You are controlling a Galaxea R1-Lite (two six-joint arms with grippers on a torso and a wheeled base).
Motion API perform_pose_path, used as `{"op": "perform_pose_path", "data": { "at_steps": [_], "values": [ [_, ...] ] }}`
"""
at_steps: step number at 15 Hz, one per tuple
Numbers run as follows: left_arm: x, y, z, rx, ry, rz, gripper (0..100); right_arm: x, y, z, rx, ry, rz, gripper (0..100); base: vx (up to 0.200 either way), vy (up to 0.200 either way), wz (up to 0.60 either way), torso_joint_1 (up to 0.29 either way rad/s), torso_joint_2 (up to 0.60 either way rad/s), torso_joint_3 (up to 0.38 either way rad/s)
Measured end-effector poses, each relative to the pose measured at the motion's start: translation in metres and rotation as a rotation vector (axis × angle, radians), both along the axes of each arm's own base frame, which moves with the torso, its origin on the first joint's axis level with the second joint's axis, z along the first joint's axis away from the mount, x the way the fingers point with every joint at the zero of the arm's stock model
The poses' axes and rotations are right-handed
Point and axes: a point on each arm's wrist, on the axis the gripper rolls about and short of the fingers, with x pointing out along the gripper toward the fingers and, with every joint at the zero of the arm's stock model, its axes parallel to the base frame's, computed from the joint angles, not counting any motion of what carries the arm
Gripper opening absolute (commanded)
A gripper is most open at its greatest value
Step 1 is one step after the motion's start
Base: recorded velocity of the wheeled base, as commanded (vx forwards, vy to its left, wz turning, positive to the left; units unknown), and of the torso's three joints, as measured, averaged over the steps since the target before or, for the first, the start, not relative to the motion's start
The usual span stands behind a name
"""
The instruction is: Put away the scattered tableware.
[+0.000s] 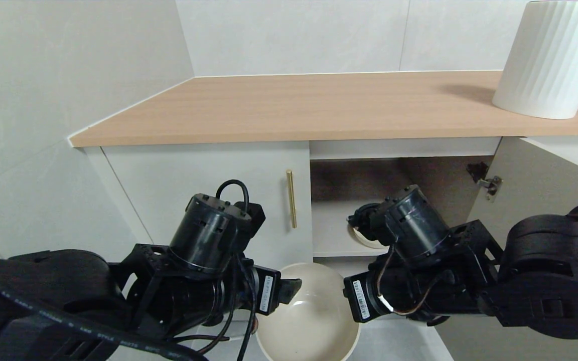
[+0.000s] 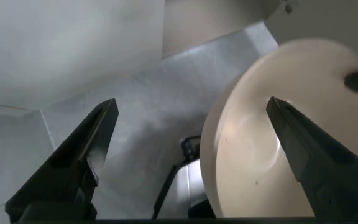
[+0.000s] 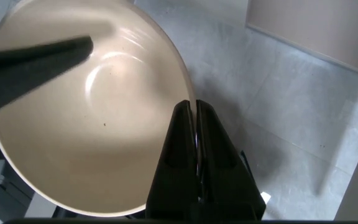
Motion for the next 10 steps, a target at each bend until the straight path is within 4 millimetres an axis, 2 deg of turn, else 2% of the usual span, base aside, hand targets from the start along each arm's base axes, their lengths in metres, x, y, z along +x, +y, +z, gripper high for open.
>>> {"op": "perform_pose_path", "data": {
  "at_steps": [3,5,10],
  "values": [
    [0.002,0.0,0.003,-0.041,-0.017,0.032,100,0.009,-0.001,0.0,0.025,-0.02,-0.038,0,0.0,0.0,0.0,0.0,0.0,0.0],
    [0.003,0.0,0.006,-0.062,-0.029,0.046,100,0.03,-0.008,-0.001,0.07,-0.074,-0.121,0,0.0,0.0,0.0,0.0,0.0,0.0],
    [0.003,0.002,0.012,-0.094,-0.05,0.063,100,0.077,-0.034,-0.022,0.053,-0.13,-0.315,0,0.0,0.0,0.0,0.0,0.0,0.0]
  ]
}}
